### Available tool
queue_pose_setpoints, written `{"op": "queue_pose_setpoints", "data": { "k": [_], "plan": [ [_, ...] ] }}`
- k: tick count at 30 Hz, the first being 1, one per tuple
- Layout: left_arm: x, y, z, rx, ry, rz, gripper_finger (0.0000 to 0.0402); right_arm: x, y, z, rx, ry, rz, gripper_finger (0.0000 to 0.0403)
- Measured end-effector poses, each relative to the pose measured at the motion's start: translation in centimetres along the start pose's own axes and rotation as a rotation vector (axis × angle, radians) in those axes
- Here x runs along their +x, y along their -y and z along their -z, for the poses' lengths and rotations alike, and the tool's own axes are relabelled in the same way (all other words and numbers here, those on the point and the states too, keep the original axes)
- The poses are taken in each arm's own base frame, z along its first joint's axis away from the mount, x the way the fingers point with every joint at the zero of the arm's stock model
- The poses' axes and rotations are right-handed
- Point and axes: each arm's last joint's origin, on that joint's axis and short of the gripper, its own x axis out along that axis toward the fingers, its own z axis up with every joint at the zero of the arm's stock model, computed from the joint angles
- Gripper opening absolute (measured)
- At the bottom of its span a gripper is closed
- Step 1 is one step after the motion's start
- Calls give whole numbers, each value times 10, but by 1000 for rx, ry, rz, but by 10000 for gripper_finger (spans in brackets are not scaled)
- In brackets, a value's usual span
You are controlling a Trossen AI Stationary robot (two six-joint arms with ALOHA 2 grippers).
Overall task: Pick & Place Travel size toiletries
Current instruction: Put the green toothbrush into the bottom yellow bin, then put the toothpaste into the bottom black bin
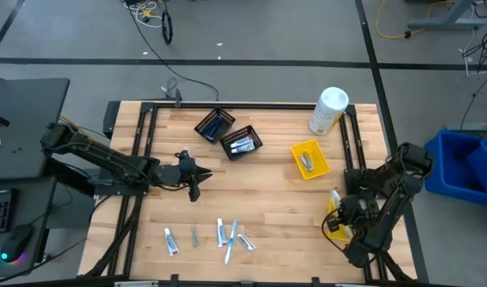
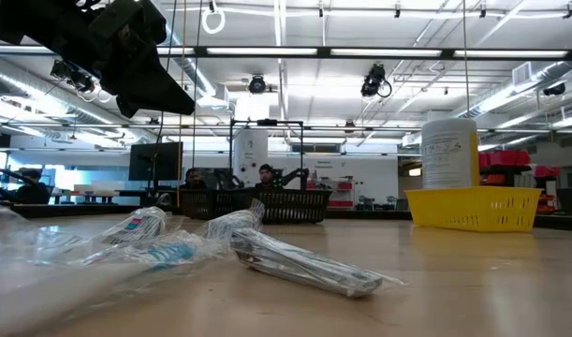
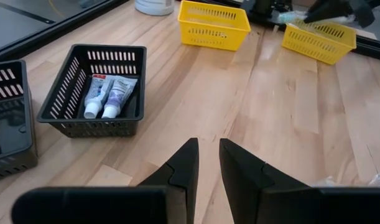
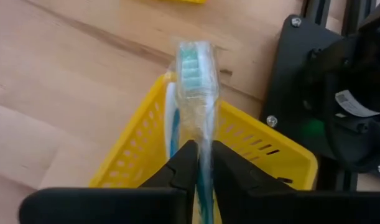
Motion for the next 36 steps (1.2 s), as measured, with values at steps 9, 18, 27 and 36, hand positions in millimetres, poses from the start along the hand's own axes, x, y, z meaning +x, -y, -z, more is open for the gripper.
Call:
{"op": "queue_pose_setpoints", "data": {
  "k": [9,18,27,36],
  "plan": [
    [0,0,0,-10,0,0,71,-1,-2,2,-68,-26,-20,123],
    [0,0,0,-34,1,0,71,-32,-10,-19,-186,-214,3,179],
    [0,0,0,-37,1,0,71,-37,-31,-43,-199,-97,-159,230],
    [0,0,0,-44,1,0,71,-34,-86,-72,-248,259,-509,263]
  ]
}}
